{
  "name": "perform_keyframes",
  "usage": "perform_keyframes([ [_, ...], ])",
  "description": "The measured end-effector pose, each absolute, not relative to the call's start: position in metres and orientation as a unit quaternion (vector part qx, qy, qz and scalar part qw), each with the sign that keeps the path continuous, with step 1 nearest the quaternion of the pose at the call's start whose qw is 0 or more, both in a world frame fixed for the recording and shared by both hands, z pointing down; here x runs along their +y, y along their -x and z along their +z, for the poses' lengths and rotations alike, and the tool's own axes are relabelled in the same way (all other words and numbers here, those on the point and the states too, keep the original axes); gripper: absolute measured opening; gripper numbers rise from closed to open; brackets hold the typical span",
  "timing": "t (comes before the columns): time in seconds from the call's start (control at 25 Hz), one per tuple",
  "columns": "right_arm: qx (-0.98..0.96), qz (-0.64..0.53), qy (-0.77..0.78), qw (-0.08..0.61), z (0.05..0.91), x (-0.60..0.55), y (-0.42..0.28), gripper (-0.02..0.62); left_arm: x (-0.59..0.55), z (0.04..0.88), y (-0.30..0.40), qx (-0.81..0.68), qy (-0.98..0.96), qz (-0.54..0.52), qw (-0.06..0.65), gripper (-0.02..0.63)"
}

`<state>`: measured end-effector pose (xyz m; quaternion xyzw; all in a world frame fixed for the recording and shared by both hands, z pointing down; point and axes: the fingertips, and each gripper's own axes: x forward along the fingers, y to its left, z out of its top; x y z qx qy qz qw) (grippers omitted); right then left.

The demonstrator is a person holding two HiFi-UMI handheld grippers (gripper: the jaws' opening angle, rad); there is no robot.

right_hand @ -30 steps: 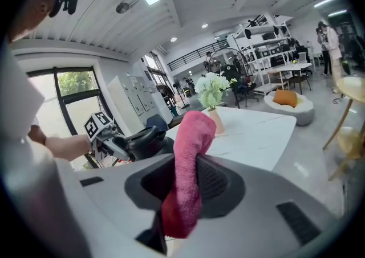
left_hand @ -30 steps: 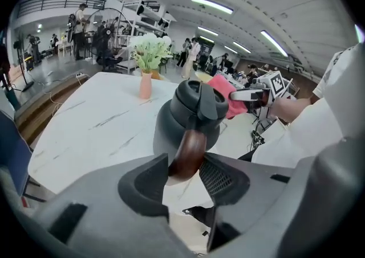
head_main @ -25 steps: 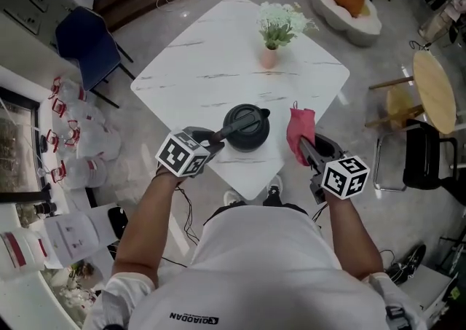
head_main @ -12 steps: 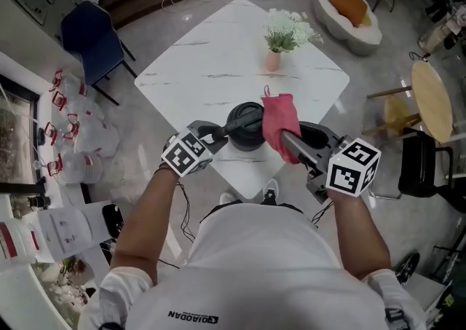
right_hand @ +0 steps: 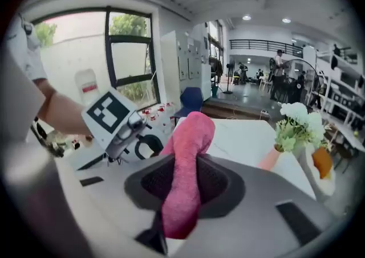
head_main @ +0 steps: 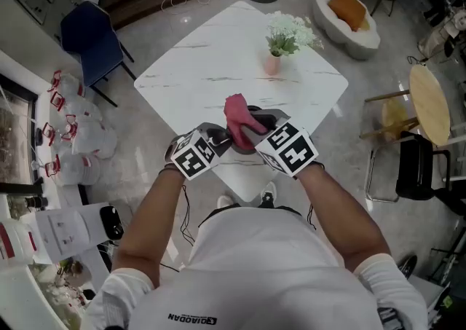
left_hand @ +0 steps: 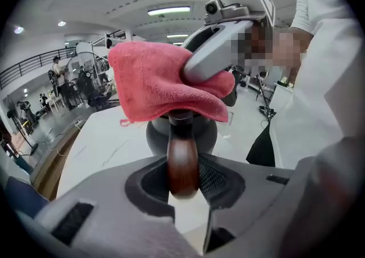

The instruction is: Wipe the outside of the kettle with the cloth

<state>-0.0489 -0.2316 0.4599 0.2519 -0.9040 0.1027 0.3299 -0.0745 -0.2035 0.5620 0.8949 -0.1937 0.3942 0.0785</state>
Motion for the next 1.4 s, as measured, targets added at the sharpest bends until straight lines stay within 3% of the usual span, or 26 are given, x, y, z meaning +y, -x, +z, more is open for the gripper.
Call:
perform_keyframes([
  [0.16,-0.898,0.056,-0.25,0.357,0.468,-0.227,0.054,0.1,-0.2,0.564,0.074,-0.177,-0.893,0.404,0.084,0.101],
  [1.4,-0.904,0.079,-0.258,0.33,0.471,-0.237,0.041,0.094,-0.201,0.561,0.072,-0.182,-0.895,0.395,0.104,0.1],
])
